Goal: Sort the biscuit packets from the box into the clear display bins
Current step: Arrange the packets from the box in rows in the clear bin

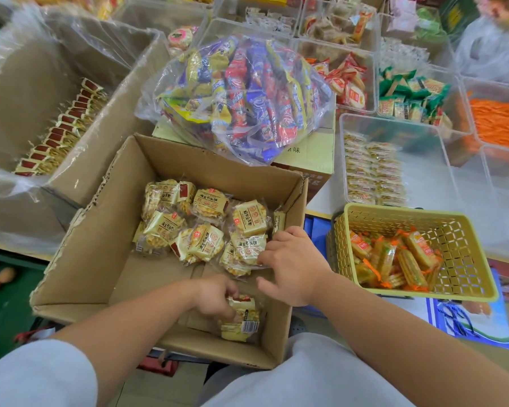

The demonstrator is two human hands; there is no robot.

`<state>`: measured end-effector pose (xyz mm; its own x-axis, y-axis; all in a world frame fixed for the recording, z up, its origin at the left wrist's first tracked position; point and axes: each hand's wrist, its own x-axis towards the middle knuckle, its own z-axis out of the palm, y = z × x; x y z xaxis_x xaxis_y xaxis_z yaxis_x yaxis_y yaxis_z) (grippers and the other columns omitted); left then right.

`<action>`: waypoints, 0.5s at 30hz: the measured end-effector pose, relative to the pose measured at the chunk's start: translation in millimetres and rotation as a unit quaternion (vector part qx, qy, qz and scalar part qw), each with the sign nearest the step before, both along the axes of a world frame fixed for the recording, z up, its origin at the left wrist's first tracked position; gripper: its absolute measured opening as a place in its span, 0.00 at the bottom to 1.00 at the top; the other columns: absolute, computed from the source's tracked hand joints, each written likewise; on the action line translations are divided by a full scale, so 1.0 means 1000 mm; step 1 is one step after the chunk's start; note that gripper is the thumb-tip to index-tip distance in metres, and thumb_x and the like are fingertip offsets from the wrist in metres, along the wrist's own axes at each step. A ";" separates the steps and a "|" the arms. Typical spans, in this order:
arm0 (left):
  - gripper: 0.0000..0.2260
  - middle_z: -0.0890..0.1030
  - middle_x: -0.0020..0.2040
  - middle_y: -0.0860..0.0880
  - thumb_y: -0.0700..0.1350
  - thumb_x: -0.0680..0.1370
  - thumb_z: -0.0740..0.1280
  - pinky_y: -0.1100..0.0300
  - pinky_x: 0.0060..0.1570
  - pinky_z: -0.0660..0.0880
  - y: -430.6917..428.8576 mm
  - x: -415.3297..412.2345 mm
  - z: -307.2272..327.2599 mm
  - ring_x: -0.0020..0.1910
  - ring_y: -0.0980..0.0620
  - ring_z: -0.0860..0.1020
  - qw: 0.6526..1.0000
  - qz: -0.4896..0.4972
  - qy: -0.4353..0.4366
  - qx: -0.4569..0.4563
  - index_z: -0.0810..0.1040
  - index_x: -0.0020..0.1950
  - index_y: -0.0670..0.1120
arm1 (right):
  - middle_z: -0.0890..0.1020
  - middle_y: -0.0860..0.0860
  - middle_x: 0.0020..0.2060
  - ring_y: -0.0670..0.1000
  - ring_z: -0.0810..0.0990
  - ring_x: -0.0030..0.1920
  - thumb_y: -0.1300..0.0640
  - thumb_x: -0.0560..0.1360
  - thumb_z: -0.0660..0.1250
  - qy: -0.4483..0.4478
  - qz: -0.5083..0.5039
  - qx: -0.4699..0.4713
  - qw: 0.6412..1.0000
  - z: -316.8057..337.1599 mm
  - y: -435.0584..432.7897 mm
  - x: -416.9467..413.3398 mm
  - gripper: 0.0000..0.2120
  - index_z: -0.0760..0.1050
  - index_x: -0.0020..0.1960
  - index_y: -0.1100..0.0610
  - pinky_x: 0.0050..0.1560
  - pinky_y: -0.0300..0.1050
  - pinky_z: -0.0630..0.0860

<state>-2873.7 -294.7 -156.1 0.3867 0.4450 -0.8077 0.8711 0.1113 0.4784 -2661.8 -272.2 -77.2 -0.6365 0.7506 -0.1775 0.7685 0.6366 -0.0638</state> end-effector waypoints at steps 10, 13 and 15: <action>0.08 0.80 0.40 0.49 0.48 0.73 0.78 0.57 0.39 0.72 0.018 -0.035 0.057 0.36 0.52 0.75 0.983 0.147 -0.029 0.106 0.79 0.45 0.52 | 0.83 0.45 0.46 0.51 0.77 0.49 0.32 0.75 0.53 0.016 -0.002 -0.019 1.000 -0.001 0.000 0.004 0.27 0.79 0.59 0.47 0.61 0.54 0.67; 0.07 0.85 0.42 0.49 0.46 0.73 0.79 0.55 0.44 0.76 0.002 -0.042 0.088 0.38 0.52 0.80 0.949 0.266 -0.085 0.146 0.83 0.42 0.50 | 0.82 0.45 0.61 0.51 0.78 0.61 0.28 0.75 0.54 0.062 -0.028 -0.048 0.996 0.005 0.002 0.002 0.37 0.66 0.76 0.48 0.68 0.54 0.65; 0.07 0.85 0.41 0.52 0.44 0.73 0.80 0.60 0.40 0.75 -0.013 -0.035 0.108 0.37 0.56 0.79 0.911 0.342 -0.128 0.193 0.83 0.42 0.49 | 0.80 0.42 0.63 0.47 0.77 0.63 0.29 0.75 0.59 0.156 -0.065 -0.118 0.979 0.012 0.005 -0.001 0.40 0.59 0.80 0.48 0.70 0.52 0.65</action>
